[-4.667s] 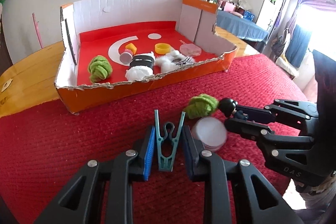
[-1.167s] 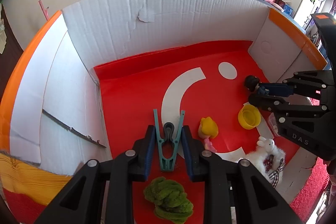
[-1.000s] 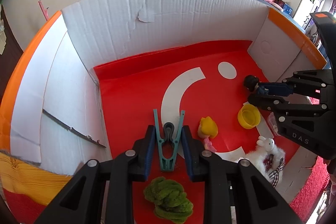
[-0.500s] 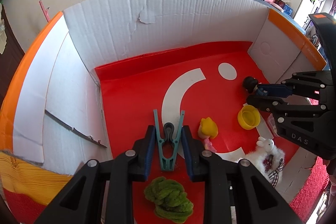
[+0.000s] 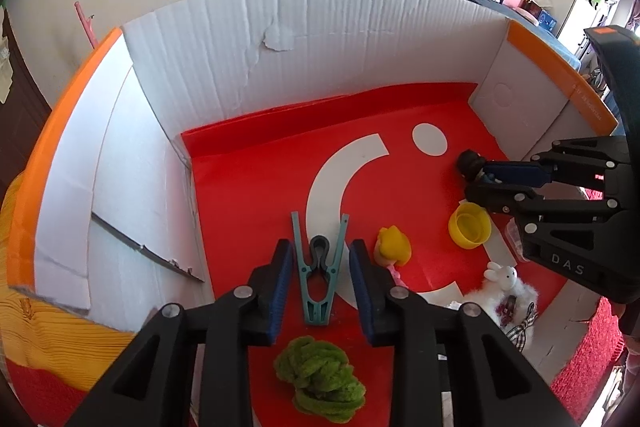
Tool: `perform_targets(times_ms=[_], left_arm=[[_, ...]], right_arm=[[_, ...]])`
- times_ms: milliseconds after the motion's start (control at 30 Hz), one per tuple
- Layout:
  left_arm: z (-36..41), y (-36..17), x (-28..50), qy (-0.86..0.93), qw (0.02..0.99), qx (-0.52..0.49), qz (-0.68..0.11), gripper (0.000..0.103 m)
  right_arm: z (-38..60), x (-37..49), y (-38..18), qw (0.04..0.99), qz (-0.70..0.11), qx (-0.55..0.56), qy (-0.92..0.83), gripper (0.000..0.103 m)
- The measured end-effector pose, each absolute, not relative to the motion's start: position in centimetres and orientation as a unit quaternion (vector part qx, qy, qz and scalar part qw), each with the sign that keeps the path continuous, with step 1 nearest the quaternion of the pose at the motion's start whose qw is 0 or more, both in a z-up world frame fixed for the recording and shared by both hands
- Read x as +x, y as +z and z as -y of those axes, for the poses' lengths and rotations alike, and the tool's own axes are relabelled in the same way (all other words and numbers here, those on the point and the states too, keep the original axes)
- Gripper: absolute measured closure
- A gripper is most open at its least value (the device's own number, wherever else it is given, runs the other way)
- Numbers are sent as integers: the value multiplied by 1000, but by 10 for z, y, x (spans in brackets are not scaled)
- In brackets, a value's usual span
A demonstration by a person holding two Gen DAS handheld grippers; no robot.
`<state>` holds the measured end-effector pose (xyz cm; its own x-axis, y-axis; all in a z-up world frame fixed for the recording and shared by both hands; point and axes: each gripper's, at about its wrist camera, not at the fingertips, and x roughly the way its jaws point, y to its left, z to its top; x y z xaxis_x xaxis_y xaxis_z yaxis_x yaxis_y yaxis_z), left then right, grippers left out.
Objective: Organize objects
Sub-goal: 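Hold the clothespin and figure low over the box floor, then open both grippers to release the items and lift out of the box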
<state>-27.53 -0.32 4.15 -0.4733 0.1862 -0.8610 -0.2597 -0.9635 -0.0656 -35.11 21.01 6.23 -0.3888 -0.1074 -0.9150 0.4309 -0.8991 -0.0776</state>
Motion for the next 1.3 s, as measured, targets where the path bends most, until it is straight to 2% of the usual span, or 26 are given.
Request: perform_targets(times_ms=[1033,1133,1300], left_arm=[[4,75,-248,877,137,-459,-23,66],[4,83,-237,883,136,-448,-23,60],[4,93,-218,892,138,-430,-20,60]], right_arm=[[-202,-327,97,160,-134,489,-847,83],[-205,-311,105,164,-129,477,-854,83],[-211,-285,116,176,-118,455,-865,83]])
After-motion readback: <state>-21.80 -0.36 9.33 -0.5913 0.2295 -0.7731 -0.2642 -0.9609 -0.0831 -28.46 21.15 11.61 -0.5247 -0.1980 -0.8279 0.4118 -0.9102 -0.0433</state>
